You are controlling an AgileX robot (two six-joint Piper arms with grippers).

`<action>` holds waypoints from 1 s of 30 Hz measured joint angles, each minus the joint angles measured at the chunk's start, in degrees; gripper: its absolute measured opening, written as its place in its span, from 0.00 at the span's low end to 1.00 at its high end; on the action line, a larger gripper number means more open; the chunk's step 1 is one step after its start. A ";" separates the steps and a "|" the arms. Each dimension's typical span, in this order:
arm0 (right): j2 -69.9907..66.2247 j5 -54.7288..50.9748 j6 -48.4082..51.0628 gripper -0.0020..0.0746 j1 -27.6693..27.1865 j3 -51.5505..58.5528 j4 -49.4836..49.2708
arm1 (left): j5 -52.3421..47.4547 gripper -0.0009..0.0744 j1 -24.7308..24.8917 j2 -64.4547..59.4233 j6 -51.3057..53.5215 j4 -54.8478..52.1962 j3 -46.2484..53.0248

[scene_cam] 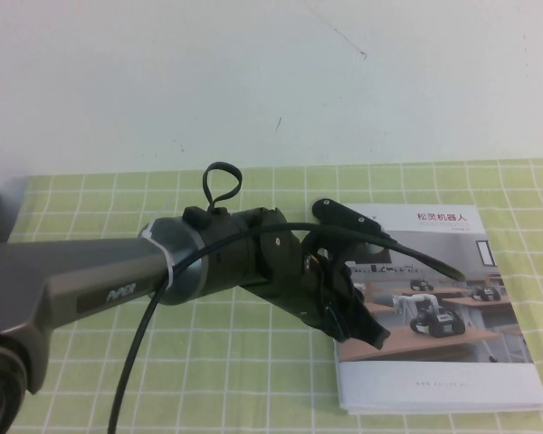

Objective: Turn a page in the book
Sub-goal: Open the closed book

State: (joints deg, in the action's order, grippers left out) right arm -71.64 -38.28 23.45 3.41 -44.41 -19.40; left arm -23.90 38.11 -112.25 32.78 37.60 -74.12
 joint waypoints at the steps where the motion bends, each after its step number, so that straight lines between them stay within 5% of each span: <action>1: -0.93 0.25 0.00 0.46 0.00 0.00 -0.22 | 0.10 0.01 0.00 -0.24 -0.39 -0.52 -0.10; 12: -14.72 2.25 1.81 0.61 0.00 -4.66 -3.99 | 0.34 0.01 0.00 -1.27 -1.37 -1.53 -0.36; 30: -26.45 -1.53 7.46 0.61 0.00 -12.18 -10.29 | 0.34 0.01 0.00 -1.27 -2.42 -1.53 -0.36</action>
State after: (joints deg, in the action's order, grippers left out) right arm -98.10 -39.81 30.91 3.41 -56.58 -29.69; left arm -23.57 38.11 -113.53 30.36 36.07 -74.47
